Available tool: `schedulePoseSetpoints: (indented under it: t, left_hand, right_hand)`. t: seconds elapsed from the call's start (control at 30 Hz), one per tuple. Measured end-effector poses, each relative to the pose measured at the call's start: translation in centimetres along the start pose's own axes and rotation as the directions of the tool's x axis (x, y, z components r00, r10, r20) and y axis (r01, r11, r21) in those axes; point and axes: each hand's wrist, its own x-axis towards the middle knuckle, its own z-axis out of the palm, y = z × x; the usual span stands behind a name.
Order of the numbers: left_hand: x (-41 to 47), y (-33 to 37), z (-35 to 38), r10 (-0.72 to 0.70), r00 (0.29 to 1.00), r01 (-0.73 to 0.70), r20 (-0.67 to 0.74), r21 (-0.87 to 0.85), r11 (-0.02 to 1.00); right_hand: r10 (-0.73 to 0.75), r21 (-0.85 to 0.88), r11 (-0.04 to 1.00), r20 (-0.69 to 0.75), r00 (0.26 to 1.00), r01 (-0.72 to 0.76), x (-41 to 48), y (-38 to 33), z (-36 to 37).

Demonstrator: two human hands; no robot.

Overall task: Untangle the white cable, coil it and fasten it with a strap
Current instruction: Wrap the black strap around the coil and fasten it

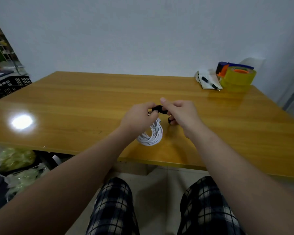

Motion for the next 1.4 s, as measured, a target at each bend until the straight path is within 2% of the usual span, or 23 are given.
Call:
schedulePoseSetpoints:
  t: [0.07,0.17,0.27,0.33,0.4,0.47,0.57,0.63,0.7,0.8,0.87,0.9,0.93,0.97,1.03,1.07,1.1,1.17,1.3,1.33,1.4]
  left_hand:
    - [-0.4,0.1,0.2,0.057,0.998,-0.058,0.020,0.035,0.998]
    - [-0.9,-0.1,0.6,0.124,0.992,-0.124,-0.028,0.021,0.992]
    - [-1.2,-0.4,0.8,0.125,0.992,-0.125,-0.001,0.074,0.989]
    - [-1.1,-0.6,1.1,0.070,0.997,-0.070,0.032,0.003,0.998]
    - [-1.0,-1.1,1.2,-0.041,0.994,0.062,0.097,-0.221,0.973]
    - [-1.0,-1.4,1.2,-0.128,0.984,0.167,0.120,-0.424,0.890]
    - [-0.9,-1.6,1.4,-0.236,0.968,0.243,0.081,-0.517,0.820]
    - [-0.6,-1.4,1.5,-0.280,0.958,0.269,0.065,-0.552,0.789]
    - [-0.4,-1.2,1.6,-0.291,0.954,0.280,0.072,-0.561,0.779]
    - [-0.2,-1.4,1.7,-0.333,0.941,0.310,0.067,-0.566,0.764]
    - [0.0,-1.3,1.7,-0.377,0.923,0.350,0.075,-0.572,0.742]
    - [0.1,-1.1,1.7,-0.392,0.917,0.359,0.070,-0.574,0.736]
    - [0.2,-1.0,1.6,-0.403,0.914,0.361,0.053,-0.561,0.745]
    - [0.3,-0.8,1.5,-0.411,0.911,0.358,0.027,-0.545,0.758]
    - [0.5,-0.9,1.4,-0.392,0.920,0.324,-0.011,-0.542,0.775]
    - [0.6,-1.0,1.3,-0.377,0.926,0.306,-0.024,-0.541,0.784]
    - [0.7,-0.9,1.2,-0.368,0.929,0.298,-0.027,-0.534,0.791]
    - [0.8,-0.7,1.1,-0.370,0.929,0.305,-0.023,-0.520,0.798]
    - [0.9,0.1,0.8,-0.402,0.916,0.313,-0.023,-0.584,0.748]
    - [1.0,0.1,0.9,-0.400,0.916,0.303,-0.037,-0.590,0.749]
    - [1.1,0.1,0.9,-0.383,0.922,0.267,-0.058,-0.621,0.737]
  right_hand:
    - [0.083,0.028,0.996,0.039,0.996,-0.085,-0.2,-0.3,0.3]
    - [0.290,0.088,0.949,0.144,0.946,-0.304,0.3,-0.2,0.4]
    - [0.331,0.171,0.920,0.147,0.932,-0.354,1.0,0.1,0.7]
    - [0.282,0.309,0.902,0.106,0.954,-0.301,1.2,0.3,0.8]
    - [0.177,0.408,0.892,0.077,0.981,-0.193,1.3,0.6,0.7]
    - [0.046,0.361,0.932,0.013,0.999,-0.047,1.1,1.0,0.6]
    - [-0.147,0.238,0.960,-0.031,0.989,0.150,0.5,0.9,0.7]
    - [-0.277,0.155,0.952,0.057,0.959,0.266,-0.2,0.8,1.0]
    - [-0.389,-0.004,0.918,0.185,0.902,0.397,-0.8,1.2,1.3]
    - [-0.461,-0.201,0.819,0.330,0.824,0.538,-0.9,2.4,1.3]
    - [-0.501,-0.315,0.711,0.400,0.767,0.628,-0.7,3.1,1.2]
    - [-0.504,-0.349,0.679,0.418,0.755,0.646,-0.6,3.3,1.2]
    - [-0.495,-0.342,0.691,0.417,0.762,0.636,-0.6,3.5,1.3]
    - [-0.484,-0.284,0.746,0.391,0.783,0.603,-0.8,3.5,1.4]
    - [-0.480,-0.072,0.857,0.249,0.841,0.511,-1.4,3.2,1.6]
    - [-0.476,0.000,0.876,0.173,0.862,0.483,-1.4,3.0,1.6]
    - [-0.482,0.002,0.874,0.131,0.866,0.486,-1.3,2.8,1.5]
    - [-0.501,-0.057,0.856,0.152,0.852,0.514,-1.2,2.8,1.4]
    - [-0.499,-0.059,0.843,0.288,0.817,0.535,-1.4,3.3,1.3]
    - [-0.487,-0.048,0.852,0.294,0.823,0.521,-1.4,3.3,1.3]
    - [-0.442,0.067,0.896,0.210,0.872,0.438,-1.4,3.0,1.4]
